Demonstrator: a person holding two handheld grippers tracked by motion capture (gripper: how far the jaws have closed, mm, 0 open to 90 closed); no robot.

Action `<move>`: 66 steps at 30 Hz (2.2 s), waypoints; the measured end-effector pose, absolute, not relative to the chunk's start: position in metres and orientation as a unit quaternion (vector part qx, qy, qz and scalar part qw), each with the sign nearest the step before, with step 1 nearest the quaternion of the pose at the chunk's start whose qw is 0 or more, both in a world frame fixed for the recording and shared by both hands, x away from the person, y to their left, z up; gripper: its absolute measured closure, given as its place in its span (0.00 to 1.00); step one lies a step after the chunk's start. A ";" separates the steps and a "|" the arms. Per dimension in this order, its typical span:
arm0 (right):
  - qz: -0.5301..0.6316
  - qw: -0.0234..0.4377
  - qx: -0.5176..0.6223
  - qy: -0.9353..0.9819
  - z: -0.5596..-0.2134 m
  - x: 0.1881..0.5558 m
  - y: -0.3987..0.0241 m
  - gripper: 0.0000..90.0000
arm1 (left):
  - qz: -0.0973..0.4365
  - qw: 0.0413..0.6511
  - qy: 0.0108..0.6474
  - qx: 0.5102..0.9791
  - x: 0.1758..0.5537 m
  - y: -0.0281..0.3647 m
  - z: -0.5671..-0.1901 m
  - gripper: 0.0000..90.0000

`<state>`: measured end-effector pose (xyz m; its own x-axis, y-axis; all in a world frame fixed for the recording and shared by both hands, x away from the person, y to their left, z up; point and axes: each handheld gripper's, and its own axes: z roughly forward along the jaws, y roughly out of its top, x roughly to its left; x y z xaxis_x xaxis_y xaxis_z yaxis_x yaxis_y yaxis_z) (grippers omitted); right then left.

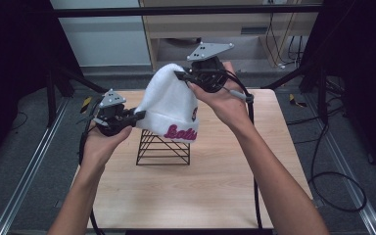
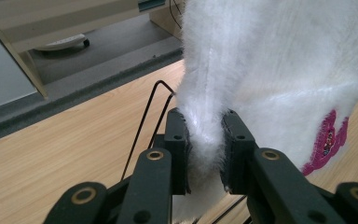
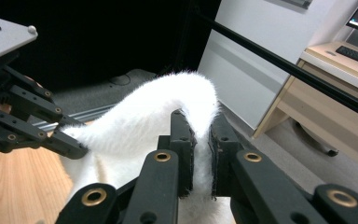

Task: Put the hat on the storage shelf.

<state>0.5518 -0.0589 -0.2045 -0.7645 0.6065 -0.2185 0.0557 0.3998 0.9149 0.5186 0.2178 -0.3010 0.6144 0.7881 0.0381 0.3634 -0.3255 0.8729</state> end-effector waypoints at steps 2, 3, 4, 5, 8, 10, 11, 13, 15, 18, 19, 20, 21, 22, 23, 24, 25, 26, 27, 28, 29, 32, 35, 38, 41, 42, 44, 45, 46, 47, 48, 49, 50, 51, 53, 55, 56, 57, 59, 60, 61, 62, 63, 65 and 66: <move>0.505 0.272 0.210 0.792 -0.205 0.553 -0.059 0.92 | 0.237 0.447 0.370 0.779 0.519 0.218 -0.302 0.83; 0.504 0.270 0.211 0.792 -0.207 0.555 -0.058 0.92 | 0.240 0.444 0.370 0.780 0.519 0.218 -0.303 0.83; 0.504 0.270 0.211 0.792 -0.207 0.555 -0.058 0.92 | 0.240 0.444 0.370 0.780 0.519 0.218 -0.303 0.83; 0.504 0.269 0.212 0.793 -0.208 0.556 -0.057 0.92 | 0.240 0.446 0.373 0.777 0.520 0.218 -0.305 0.83; 0.502 0.268 0.212 0.794 -0.210 0.557 -0.056 0.92 | 0.240 0.445 0.373 0.778 0.521 0.218 -0.308 0.83; 0.503 0.267 0.211 0.794 -0.211 0.557 -0.056 0.92 | 0.240 0.445 0.375 0.777 0.522 0.218 -0.310 0.83; 0.501 0.268 0.209 0.796 -0.213 0.557 -0.056 0.92 | 0.242 0.444 0.375 0.777 0.522 0.219 -0.313 0.83; 0.500 0.267 0.209 0.797 -0.214 0.557 -0.055 0.92 | 0.243 0.443 0.376 0.777 0.522 0.219 -0.314 0.83; 0.500 0.265 0.211 0.797 -0.216 0.557 -0.055 0.92 | 0.244 0.442 0.376 0.777 0.523 0.220 -0.316 0.83; 0.500 0.263 0.209 0.799 -0.219 0.558 -0.054 0.92 | 0.243 0.441 0.379 0.776 0.524 0.222 -0.319 0.83; 0.500 0.263 0.209 0.799 -0.219 0.558 -0.054 0.92 | 0.243 0.442 0.379 0.776 0.524 0.223 -0.319 0.83; 0.499 0.263 0.209 0.799 -0.220 0.559 -0.053 0.92 | 0.243 0.442 0.380 0.775 0.524 0.223 -0.320 0.83; 0.498 0.262 0.208 0.800 -0.221 0.559 -0.053 0.92 | 0.245 0.440 0.380 0.776 0.524 0.223 -0.321 0.83; 0.498 0.262 0.208 0.800 -0.221 0.559 -0.053 0.92 | 0.245 0.440 0.380 0.776 0.524 0.223 -0.321 0.83; 0.496 0.263 0.208 0.801 -0.222 0.560 -0.052 0.92 | 0.245 0.439 0.380 0.777 0.525 0.223 -0.322 0.83; 0.496 0.263 0.208 0.801 -0.222 0.560 -0.052 0.92 | 0.244 0.439 0.380 0.776 0.525 0.223 -0.323 0.83; 0.495 0.262 0.210 0.802 -0.223 0.561 -0.051 0.92 | 0.244 0.437 0.382 0.777 0.526 0.224 -0.324 0.83; 0.495 0.262 0.210 0.802 -0.223 0.561 -0.051 0.92 | 0.244 0.437 0.382 0.777 0.526 0.224 -0.324 0.83; 0.495 0.261 0.209 0.802 -0.225 0.562 -0.049 0.92 | 0.244 0.438 0.383 0.776 0.526 0.225 -0.326 0.83; 0.495 0.261 0.209 0.802 -0.225 0.562 -0.049 0.92 | 0.244 0.438 0.383 0.776 0.526 0.225 -0.326 0.83; 0.495 0.260 0.210 0.802 -0.226 0.563 -0.049 0.92 | 0.243 0.439 0.384 0.775 0.527 0.226 -0.327 0.83; 0.493 0.259 0.208 0.804 -0.228 0.563 -0.046 0.92 | 0.242 0.439 0.385 0.775 0.527 0.228 -0.330 0.83; 0.492 0.258 0.207 0.805 -0.229 0.563 -0.045 0.92 | 0.242 0.440 0.387 0.773 0.528 0.230 -0.333 0.83; 0.489 0.259 0.205 0.807 -0.231 0.564 -0.043 0.92 | 0.241 0.439 0.391 0.772 0.530 0.231 -0.336 0.83; 0.489 0.257 0.206 0.808 -0.234 0.565 -0.043 0.92 | 0.241 0.439 0.392 0.772 0.530 0.231 -0.338 0.83; 0.488 0.256 0.206 0.809 -0.236 0.565 -0.043 0.92 | 0.242 0.439 0.392 0.771 0.530 0.231 -0.340 0.83; 0.488 0.255 0.205 0.809 -0.237 0.564 -0.043 0.92 | 0.243 0.440 0.392 0.771 0.530 0.231 -0.340 0.83; 0.490 0.253 0.205 0.809 -0.238 0.563 -0.043 0.92 | 0.242 0.440 0.391 0.771 0.528 0.232 -0.342 0.83; 0.490 0.253 0.205 0.809 -0.238 0.563 -0.043 0.92 | 0.242 0.440 0.391 0.771 0.528 0.232 -0.342 0.83; 0.489 0.252 0.203 0.810 -0.238 0.561 -0.042 0.92 | 0.242 0.439 0.391 0.772 0.528 0.233 -0.343 0.83; 0.489 0.251 0.201 0.811 -0.238 0.560 -0.041 0.92 | 0.242 0.439 0.390 0.772 0.526 0.233 -0.344 0.83; 0.489 0.251 0.201 0.811 -0.238 0.560 -0.041 0.92 | 0.242 0.439 0.390 0.772 0.526 0.233 -0.344 0.83; 0.489 0.251 0.199 0.811 -0.239 0.560 -0.041 0.92 | 0.242 0.438 0.389 0.773 0.526 0.234 -0.345 0.83; 0.489 0.251 0.198 0.812 -0.239 0.558 -0.041 0.92 | 0.241 0.440 0.390 0.772 0.525 0.234 -0.346 0.83; 0.489 0.251 0.196 0.812 -0.238 0.556 -0.040 0.92 | 0.241 0.441 0.390 0.771 0.524 0.236 -0.347 0.83; 0.487 0.251 0.194 0.813 -0.238 0.554 -0.039 0.92 | 0.241 0.442 0.391 0.771 0.522 0.237 -0.349 0.83; 0.487 0.252 0.191 0.814 -0.238 0.553 -0.039 0.92 | 0.241 0.442 0.390 0.771 0.522 0.237 -0.350 0.83; 0.485 0.251 0.192 0.815 -0.238 0.552 -0.038 0.92 | 0.241 0.441 0.390 0.772 0.521 0.238 -0.351 0.83; 0.482 0.251 0.188 0.818 -0.238 0.551 -0.037 0.92 | 0.241 0.441 0.390 0.772 0.520 0.239 -0.353 0.83; 0.479 0.252 0.187 0.820 -0.239 0.551 -0.036 0.92 | 0.241 0.441 0.392 0.771 0.520 0.239 -0.355 0.83; 0.478 0.251 0.186 0.821 -0.240 0.550 -0.036 0.92 | 0.239 0.440 0.392 0.772 0.519 0.240 -0.357 0.83; 0.475 0.248 0.186 0.824 -0.241 0.550 -0.035 0.92 | 0.238 0.439 0.393 0.772 0.519 0.240 -0.359 0.83; 0.473 0.248 0.184 0.825 -0.243 0.550 -0.034 0.92 | 0.237 0.439 0.394 0.772 0.519 0.240 -0.361 0.83; 0.468 0.243 0.183 0.829 -0.246 0.550 -0.032 0.91 | 0.234 0.439 0.395 0.773 0.518 0.242 -0.365 0.82; 0.467 0.241 0.183 0.831 -0.246 0.550 -0.031 0.91 | 0.233 0.438 0.395 0.774 0.518 0.242 -0.367 0.82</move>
